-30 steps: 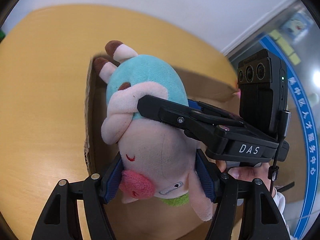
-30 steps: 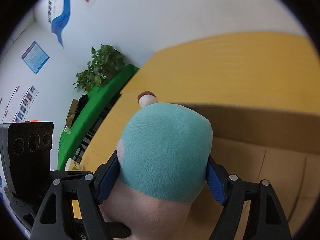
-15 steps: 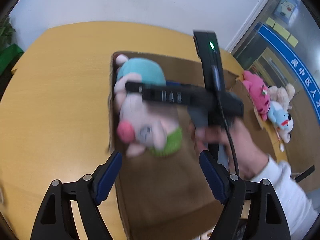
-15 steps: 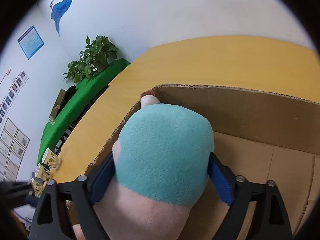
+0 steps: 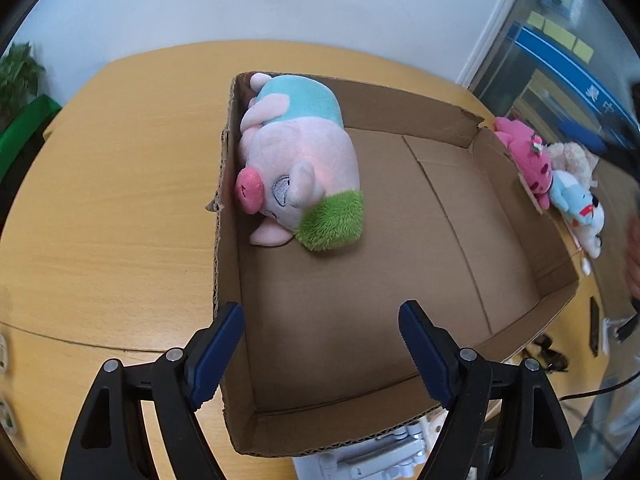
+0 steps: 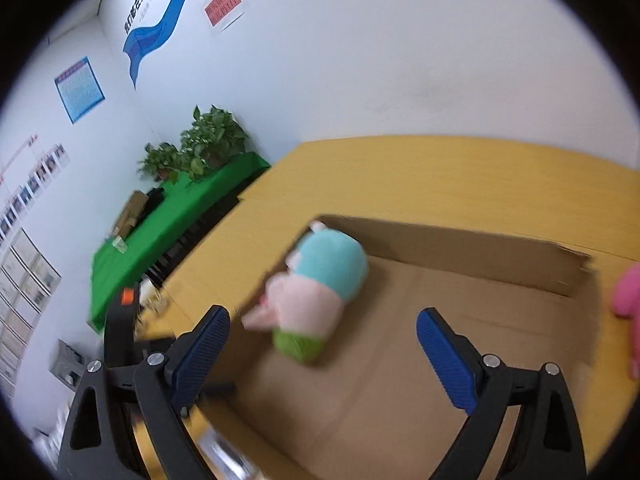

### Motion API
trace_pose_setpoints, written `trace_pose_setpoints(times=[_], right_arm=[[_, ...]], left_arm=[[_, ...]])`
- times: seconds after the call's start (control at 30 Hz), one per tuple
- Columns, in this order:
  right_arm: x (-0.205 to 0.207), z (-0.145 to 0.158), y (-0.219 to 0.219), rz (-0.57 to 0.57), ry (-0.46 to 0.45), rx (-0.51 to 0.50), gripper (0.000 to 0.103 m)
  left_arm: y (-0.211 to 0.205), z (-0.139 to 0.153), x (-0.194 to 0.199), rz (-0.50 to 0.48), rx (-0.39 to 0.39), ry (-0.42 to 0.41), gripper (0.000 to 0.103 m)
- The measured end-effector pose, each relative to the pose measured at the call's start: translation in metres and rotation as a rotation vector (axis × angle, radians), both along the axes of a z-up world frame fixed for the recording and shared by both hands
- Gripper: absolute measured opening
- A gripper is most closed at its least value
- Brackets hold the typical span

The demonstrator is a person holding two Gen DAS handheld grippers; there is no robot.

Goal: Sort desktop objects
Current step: 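Carry the plush toy into the cardboard box and open the right gripper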

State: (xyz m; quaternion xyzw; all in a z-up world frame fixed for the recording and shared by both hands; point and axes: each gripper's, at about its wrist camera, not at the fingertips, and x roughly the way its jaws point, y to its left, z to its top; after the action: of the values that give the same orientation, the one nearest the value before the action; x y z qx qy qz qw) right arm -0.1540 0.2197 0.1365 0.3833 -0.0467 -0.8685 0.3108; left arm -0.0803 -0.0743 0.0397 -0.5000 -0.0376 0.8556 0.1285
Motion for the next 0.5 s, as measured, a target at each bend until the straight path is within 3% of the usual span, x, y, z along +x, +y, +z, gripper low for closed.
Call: trace_pose_setpoints(times=[0.1,0.2,0.33,0.5], right_arm=[[0.032,-0.028,0.062,-0.056,-0.022,0.103,0.095],[0.051,-0.079,0.107,-0.163,-0.148,0.124,0.095],[0.067,-0.127,0.111,-0.2,-0.219,0.213,0.095],[0.082,-0.13,0.108,-0.208,-0.195,0.19,0.095]], left_arm=[[0.001,-0.003,0.004,-0.004,-0.006,0.012,0.079],[-0.002,-0.002,0.001,-0.014,-0.034,0.021,0.079],[0.002,-0.004,0.003,-0.03,-0.07,0.033,0.079],[-0.005,-0.003,0.007,-0.016,-0.056,0.03,0.079]])
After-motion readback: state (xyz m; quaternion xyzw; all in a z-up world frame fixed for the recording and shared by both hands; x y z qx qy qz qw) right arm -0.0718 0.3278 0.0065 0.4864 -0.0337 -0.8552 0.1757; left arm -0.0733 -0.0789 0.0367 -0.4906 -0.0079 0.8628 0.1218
